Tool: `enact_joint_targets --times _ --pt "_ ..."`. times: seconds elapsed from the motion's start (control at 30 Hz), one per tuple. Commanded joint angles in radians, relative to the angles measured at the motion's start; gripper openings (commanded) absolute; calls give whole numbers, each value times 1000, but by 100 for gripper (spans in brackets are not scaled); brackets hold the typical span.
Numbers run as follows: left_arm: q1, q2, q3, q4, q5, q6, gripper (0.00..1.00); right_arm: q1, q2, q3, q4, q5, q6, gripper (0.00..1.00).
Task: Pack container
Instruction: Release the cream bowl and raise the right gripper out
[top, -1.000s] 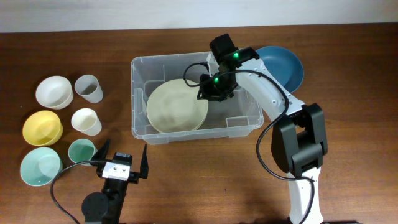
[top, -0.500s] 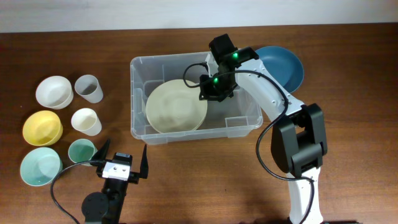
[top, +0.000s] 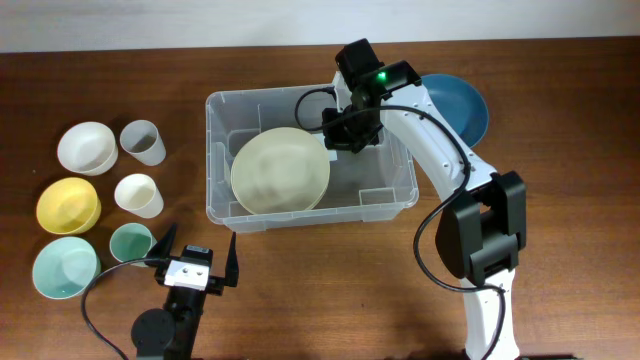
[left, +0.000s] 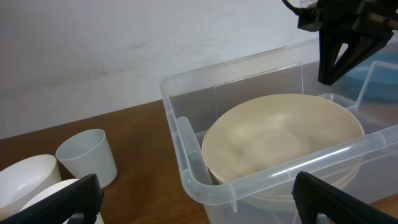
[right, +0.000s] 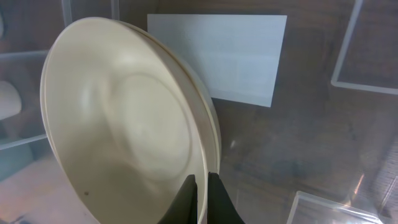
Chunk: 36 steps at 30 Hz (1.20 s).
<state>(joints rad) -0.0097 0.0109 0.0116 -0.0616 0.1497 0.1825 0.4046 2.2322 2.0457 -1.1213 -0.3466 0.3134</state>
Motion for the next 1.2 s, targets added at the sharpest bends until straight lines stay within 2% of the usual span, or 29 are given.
enact_joint_targets --times 0.0,0.37,0.53,1.17 --pt "6 -6 -3 -6 0 -9 100 28 -15 -6 4 49 -6 4" --pt "6 -6 -3 -6 0 -9 100 63 -14 -62 43 73 -6 4" --pt "6 -6 -3 -6 0 -9 100 63 -13 -62 40 149 -5 4" --pt "6 -6 -3 -6 0 -9 100 67 -13 -130 66 149 -5 4"
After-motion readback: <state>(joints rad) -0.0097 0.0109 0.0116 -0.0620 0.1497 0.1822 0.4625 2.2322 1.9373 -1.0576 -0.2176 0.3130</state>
